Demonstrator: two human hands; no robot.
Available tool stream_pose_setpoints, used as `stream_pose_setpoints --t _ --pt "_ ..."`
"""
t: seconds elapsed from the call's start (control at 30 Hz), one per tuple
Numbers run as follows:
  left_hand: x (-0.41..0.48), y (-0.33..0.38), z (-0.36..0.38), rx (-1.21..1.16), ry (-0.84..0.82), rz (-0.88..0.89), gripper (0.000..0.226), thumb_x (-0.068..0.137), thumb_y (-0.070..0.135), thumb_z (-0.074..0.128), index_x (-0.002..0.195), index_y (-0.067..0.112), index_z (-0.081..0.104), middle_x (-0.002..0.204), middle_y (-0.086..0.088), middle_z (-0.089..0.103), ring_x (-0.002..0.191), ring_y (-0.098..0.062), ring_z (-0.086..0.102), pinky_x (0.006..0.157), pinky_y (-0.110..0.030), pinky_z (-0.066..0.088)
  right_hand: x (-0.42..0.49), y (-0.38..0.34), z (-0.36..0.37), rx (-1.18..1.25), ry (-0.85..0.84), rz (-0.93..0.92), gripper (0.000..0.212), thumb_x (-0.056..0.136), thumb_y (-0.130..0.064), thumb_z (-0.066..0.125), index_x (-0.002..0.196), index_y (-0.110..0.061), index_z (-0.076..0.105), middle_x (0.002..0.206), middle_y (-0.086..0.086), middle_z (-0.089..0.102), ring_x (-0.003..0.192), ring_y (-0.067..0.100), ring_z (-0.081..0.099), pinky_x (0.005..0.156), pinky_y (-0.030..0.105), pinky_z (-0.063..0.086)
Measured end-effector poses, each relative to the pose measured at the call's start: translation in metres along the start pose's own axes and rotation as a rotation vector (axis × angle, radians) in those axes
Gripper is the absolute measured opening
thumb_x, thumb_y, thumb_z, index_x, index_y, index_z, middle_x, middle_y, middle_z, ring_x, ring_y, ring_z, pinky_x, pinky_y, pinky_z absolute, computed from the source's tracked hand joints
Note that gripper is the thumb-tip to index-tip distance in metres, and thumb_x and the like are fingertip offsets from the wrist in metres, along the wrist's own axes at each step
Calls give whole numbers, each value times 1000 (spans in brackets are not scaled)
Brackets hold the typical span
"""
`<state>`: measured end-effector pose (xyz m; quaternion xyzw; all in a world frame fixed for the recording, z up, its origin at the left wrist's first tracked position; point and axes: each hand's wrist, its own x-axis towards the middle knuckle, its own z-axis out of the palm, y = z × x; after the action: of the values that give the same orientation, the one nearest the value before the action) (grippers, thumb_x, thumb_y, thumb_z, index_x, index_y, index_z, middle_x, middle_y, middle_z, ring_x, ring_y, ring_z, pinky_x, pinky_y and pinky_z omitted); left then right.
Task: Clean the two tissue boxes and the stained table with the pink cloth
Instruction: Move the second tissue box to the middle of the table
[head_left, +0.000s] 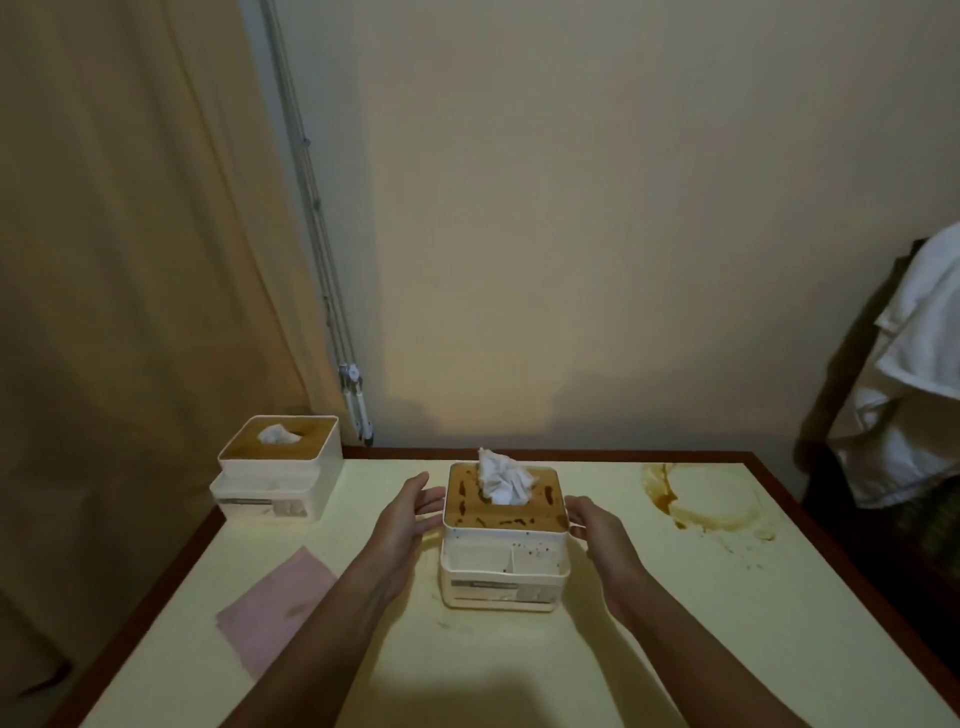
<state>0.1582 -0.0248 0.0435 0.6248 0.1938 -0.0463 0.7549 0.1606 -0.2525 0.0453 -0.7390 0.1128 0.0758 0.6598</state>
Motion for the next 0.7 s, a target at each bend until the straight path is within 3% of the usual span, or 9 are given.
stream_pose_setpoints --t 0.13,0.23,0.3,0.37,0.43,0.5,0.6,0.7 --pt "-5 -4 -4 -13 -10 -9 41 102 43 39 129 17 55 127 -4 60 113 -24 57 95 -36 36 -3 6 6 -19 -21 -16 31 103 -25 43 88 -22 69 92 -9 64 88 6 57 72 30 42" --pt "-7 -9 -1 -3 -31 -25 37 102 43 39 120 17 59 126 -4 60 114 -23 56 96 -35 35 -3 11 6 -28 -18 -36 30 105 -27 43 89 -23 68 93 -12 63 89 4 56 74 32 42" --pt "-7 -12 -2 -17 -37 -34 41 103 43 38 124 14 58 127 -5 61 116 -24 55 96 -35 35 -3 12 3 -73 -35 -73 27 106 -25 44 96 -24 69 94 -9 64 86 3 56 71 25 43" --pt "-5 -15 -5 -31 -52 -31 47 103 43 38 132 11 55 127 -5 61 118 -23 56 98 -35 37 -1 13 0 -137 -57 -104 22 105 -22 46 106 -27 68 111 -1 67 92 4 57 74 24 44" --pt "-9 -14 -9 24 -66 -28 47 103 44 39 132 11 56 127 -4 61 118 -22 56 102 -35 38 0 14 -1 -189 -39 -109 32 104 -21 49 134 -20 60 139 8 59 114 18 58 92 33 47" --pt "-13 -11 -17 169 -31 13 45 101 45 41 129 15 59 128 -1 61 116 -19 56 103 -38 40 2 13 2 -271 88 -150 43 104 -22 51 146 -18 51 148 10 51 131 28 50 102 41 45" --pt "-26 -9 -46 301 112 176 29 101 35 49 123 22 64 122 4 61 108 -13 55 89 -31 42 -3 0 16 -327 241 -405 30 100 -20 57 130 -24 61 128 4 59 118 24 58 91 36 52" --pt "-39 -15 -104 405 264 383 23 101 23 50 119 26 64 121 11 60 109 -7 55 78 -19 43 -15 -15 43 -347 195 -652 18 97 -17 61 113 -25 66 112 -5 62 98 8 60 80 31 55"
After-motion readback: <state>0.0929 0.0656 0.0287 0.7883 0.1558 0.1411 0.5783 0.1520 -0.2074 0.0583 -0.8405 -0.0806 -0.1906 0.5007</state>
